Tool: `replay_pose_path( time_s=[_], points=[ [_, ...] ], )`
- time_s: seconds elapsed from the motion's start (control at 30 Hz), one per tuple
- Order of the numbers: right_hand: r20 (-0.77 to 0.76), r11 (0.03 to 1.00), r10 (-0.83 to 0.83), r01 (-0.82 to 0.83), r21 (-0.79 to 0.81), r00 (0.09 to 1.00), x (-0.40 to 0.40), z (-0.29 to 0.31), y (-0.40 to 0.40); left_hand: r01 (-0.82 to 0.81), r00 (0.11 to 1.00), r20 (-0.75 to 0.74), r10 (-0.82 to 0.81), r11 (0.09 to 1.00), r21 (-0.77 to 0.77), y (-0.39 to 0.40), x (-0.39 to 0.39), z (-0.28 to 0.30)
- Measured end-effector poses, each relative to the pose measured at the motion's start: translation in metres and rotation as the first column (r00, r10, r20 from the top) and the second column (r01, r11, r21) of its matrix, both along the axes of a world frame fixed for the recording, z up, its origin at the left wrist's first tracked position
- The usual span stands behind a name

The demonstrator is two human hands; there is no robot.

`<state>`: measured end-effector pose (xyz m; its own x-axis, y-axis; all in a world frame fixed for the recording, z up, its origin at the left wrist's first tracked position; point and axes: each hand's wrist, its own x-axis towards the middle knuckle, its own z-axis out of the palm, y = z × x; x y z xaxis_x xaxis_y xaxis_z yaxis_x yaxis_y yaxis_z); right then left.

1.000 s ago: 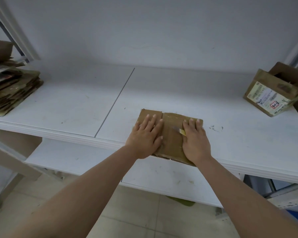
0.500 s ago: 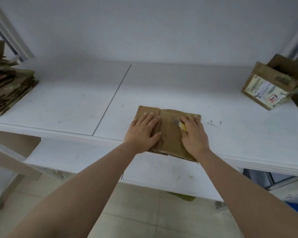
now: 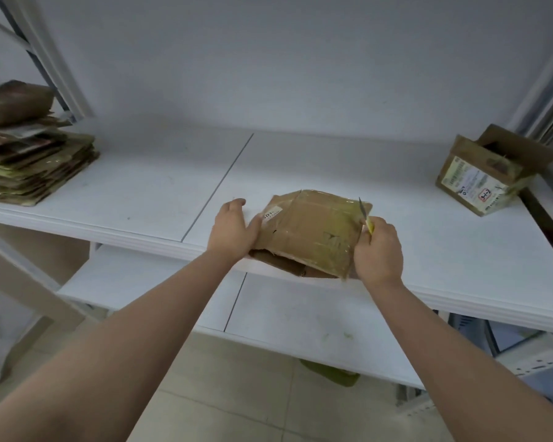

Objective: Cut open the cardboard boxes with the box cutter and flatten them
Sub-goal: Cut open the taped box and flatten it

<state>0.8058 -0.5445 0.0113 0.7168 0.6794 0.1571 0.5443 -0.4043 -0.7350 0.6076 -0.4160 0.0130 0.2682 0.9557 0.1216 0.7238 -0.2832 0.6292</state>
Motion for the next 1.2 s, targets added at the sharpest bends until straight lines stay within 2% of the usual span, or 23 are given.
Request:
replay_pose_path(
  time_s=[0.1, 0.17, 0.23, 0.3, 0.4, 0.5, 0.6, 0.67, 0.73, 0.83, 0.9, 0.93, 1.0, 1.07, 1.13, 1.2],
  points=[
    [0.013, 0.997, -0.073, 0.073, -0.03, 0.997, -0.001, -0.001, -0.002, -0.022, 0.999, -0.052, 0.016, 0.992, -0.121, 0.001, -0.002, -0.002],
    [0.054, 0.993, -0.093, 0.097, -0.067, 0.994, -0.004, -0.002, -0.002, -0.02, 0.998, -0.069, 0.011, 0.991, -0.135, -0.001, 0.0, -0.002],
    [0.062, 0.984, -0.068, 0.077, -0.163, 0.996, -0.005, -0.008, 0.0, -0.004, 0.994, -0.106, -0.012, 0.988, -0.153, -0.004, 0.002, -0.002],
    [0.094, 0.953, -0.041, 0.067, -0.295, 0.995, -0.005, -0.018, 0.0, 0.026, 0.976, -0.21, -0.062, 0.985, -0.169, -0.007, 0.005, -0.007],
    [0.131, 0.935, -0.026, 0.07, -0.347, 0.991, -0.01, -0.027, 0.001, 0.074, 0.912, -0.397, -0.106, 0.993, -0.097, -0.017, 0.01, -0.018],
    [0.191, 0.929, 0.004, 0.067, -0.364, 0.982, -0.014, -0.024, 0.007, 0.079, 0.871, -0.483, -0.089, 0.996, -0.041, -0.019, 0.006, -0.014],
    [0.223, 0.92, 0.11, -0.015, -0.391, 0.969, -0.016, -0.014, 0.018, 0.003, 0.875, -0.483, -0.043, 0.997, -0.083, -0.019, -0.007, -0.007],
    [0.277, 0.914, 0.131, -0.008, -0.405, 0.952, -0.022, -0.009, 0.025, -0.009, 0.858, -0.514, -0.004, 1.0, -0.023, -0.017, -0.014, -0.003],
    [0.36, 0.925, 0.088, 0.057, -0.375, 0.929, -0.033, -0.001, 0.032, 0.068, 0.867, -0.497, -0.028, 0.996, 0.063, -0.01, -0.017, -0.002],
    [0.513, 0.97, 0.004, 0.122, -0.212, 0.858, -0.043, 0.014, 0.04, 0.251, 0.886, -0.418, -0.199, 0.965, 0.074, 0.002, -0.012, 0.002],
    [0.631, 0.988, 0.06, 0.046, -0.15, 0.773, -0.042, 0.02, 0.05, 0.332, 0.883, -0.369, -0.289, 0.941, 0.058, 0.007, -0.004, 0.003],
    [0.667, 0.979, 0.15, -0.016, -0.202, 0.73, -0.04, 0.021, 0.056, 0.363, 0.875, -0.369, -0.313, 0.929, 0.075, 0.01, 0.0, 0.002],
    [0.62, 0.915, 0.346, -0.107, -0.389, 0.704, -0.034, 0.018, 0.069, 0.423, 0.833, -0.444, -0.33, 0.897, 0.127, 0.02, 0.009, -0.002],
    [0.49, 0.834, 0.46, -0.171, -0.524, 0.741, -0.025, 0.006, 0.078, 0.476, 0.773, -0.535, -0.342, 0.87, 0.131, 0.028, 0.016, -0.012],
    [0.371, 0.778, 0.511, -0.233, -0.584, 0.775, -0.019, -0.014, 0.08, 0.503, 0.718, -0.589, -0.37, 0.861, 0.073, 0.032, 0.022, -0.025],
    [0.313, 0.763, 0.503, -0.244, -0.598, 0.806, -0.017, -0.034, 0.077, 0.512, 0.687, -0.612, -0.392, 0.858, 0.026, 0.032, 0.024, -0.041]
  ],
)
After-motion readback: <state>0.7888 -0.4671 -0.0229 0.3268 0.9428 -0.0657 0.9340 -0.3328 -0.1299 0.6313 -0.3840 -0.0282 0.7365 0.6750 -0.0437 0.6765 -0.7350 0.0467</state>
